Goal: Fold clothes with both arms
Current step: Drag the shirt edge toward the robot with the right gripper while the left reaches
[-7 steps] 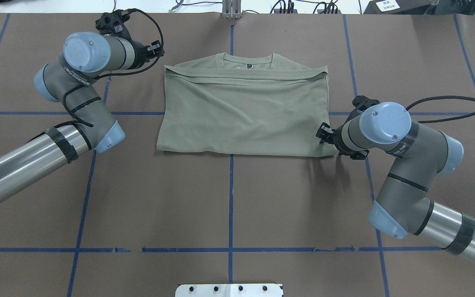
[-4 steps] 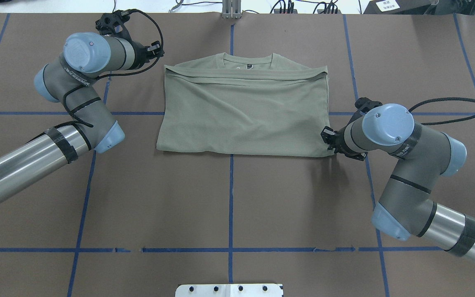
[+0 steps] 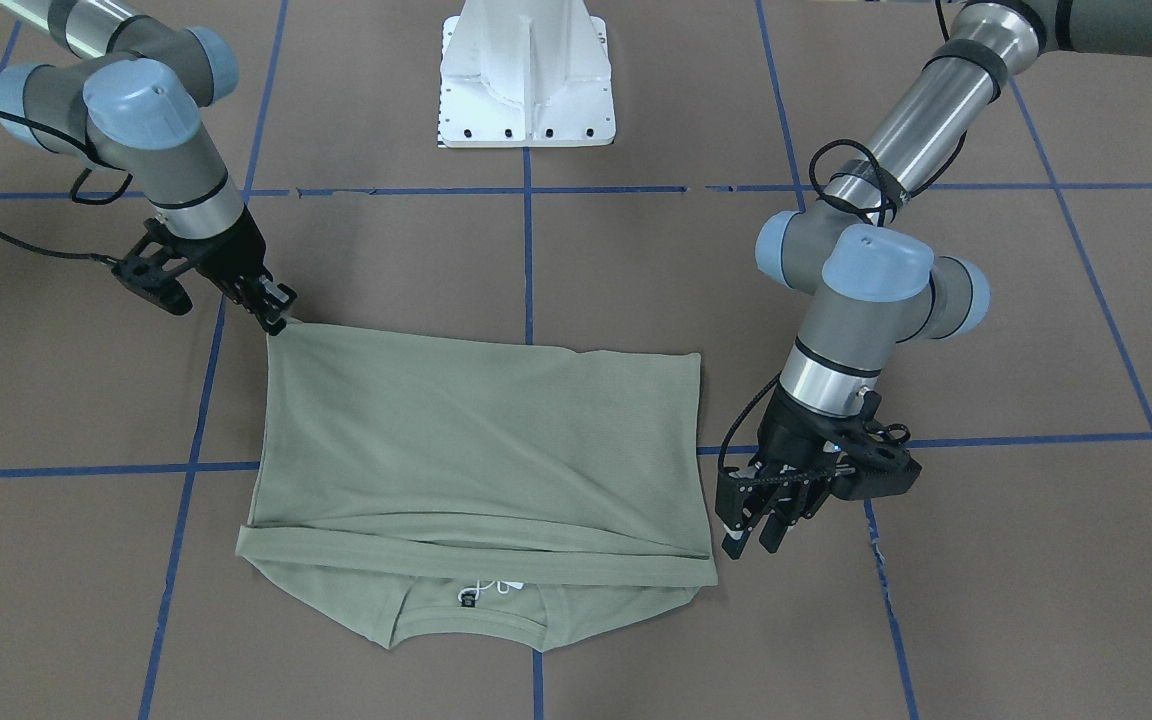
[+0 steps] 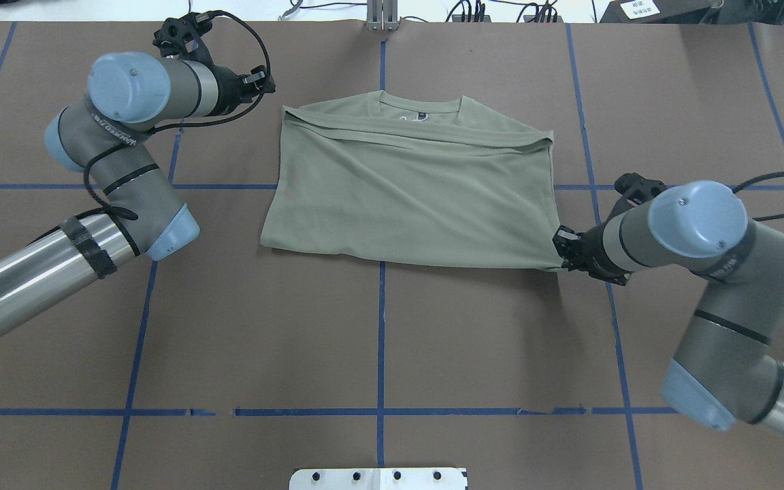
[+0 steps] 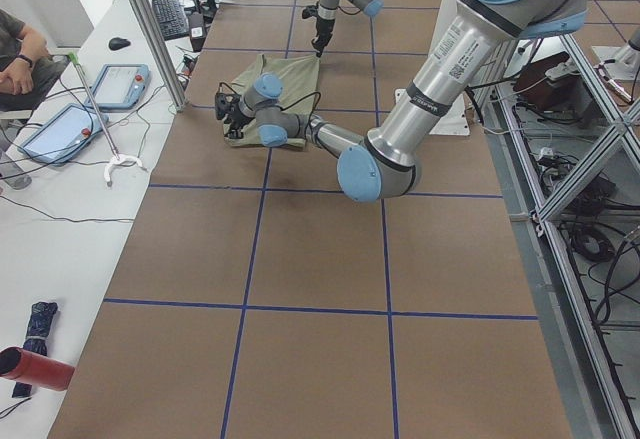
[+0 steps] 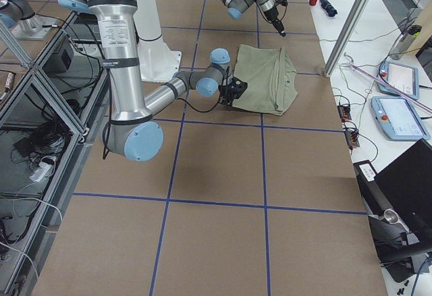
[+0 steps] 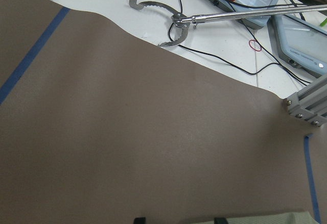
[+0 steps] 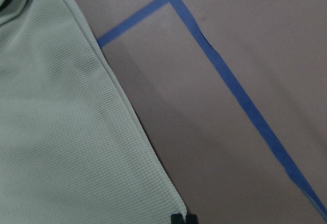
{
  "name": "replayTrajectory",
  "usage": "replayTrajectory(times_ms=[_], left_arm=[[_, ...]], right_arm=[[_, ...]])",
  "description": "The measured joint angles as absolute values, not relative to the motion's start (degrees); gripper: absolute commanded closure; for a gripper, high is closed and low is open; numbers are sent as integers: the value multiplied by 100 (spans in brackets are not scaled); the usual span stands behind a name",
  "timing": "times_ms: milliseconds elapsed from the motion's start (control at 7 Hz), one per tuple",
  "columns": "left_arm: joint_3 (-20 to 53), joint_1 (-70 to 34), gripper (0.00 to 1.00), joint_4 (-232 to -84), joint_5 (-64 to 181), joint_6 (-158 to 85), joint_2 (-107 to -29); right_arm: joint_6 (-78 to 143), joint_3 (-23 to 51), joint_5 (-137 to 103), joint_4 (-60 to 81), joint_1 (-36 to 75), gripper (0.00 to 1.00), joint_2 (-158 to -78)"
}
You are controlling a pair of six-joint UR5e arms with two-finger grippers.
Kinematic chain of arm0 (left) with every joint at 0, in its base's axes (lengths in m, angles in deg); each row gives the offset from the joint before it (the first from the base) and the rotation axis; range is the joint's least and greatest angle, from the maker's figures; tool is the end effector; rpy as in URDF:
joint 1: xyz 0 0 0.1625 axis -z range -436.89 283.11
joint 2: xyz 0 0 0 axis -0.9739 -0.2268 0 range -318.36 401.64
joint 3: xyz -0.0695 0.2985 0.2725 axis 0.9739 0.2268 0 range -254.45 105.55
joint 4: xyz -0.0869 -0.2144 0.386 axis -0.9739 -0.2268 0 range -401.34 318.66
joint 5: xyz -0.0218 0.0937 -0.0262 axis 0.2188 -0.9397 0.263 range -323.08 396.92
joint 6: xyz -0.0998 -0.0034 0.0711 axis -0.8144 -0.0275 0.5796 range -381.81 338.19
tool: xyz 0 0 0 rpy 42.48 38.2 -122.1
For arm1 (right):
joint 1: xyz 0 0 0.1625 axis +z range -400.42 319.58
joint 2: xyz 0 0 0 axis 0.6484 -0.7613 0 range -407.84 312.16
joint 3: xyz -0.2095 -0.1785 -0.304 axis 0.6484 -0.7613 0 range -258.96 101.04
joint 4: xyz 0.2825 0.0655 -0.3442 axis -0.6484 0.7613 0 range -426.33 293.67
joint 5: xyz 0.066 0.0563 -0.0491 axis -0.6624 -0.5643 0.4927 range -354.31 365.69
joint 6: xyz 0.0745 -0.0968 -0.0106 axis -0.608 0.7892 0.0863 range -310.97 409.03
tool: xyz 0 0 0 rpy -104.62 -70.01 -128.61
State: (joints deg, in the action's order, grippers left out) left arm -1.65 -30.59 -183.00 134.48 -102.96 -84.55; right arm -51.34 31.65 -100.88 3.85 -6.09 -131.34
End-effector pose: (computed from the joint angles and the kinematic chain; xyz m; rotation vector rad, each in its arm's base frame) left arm 0.4654 -0.6566 0.2998 0.4736 1.1575 -0.4862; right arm -0.4260 -0.4099 0.3814 -0.0995 -0.8663 0.6128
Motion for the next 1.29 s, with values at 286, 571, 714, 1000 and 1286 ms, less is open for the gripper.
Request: replayTrajectory(times_ms=[286,571,714,1000,1286], left_arm=[[831,-3127,43,-18293,14279,-10717,-7943],[1221,-3268,34,-18289,14640,-11275,-7850],[1366,-3329,31,-18276,14888,-11622,-7838],[1621,-3621,29,-18067,15090,-12134,-7747],[1802,-3998,29,-17370,14863,-12347,-7615]], right_arm=[[-5612,4269,-10297,385,-1409,100,-14026],[-5967,4786,-10368,389,-2561,1,-14450],[-6054,4873,-10405,388,-3008,0,-14524],[-6204,5032,-10415,388,-3322,0,-14542],[-6332,5138,-10181,386,-3033,0,-14502]])
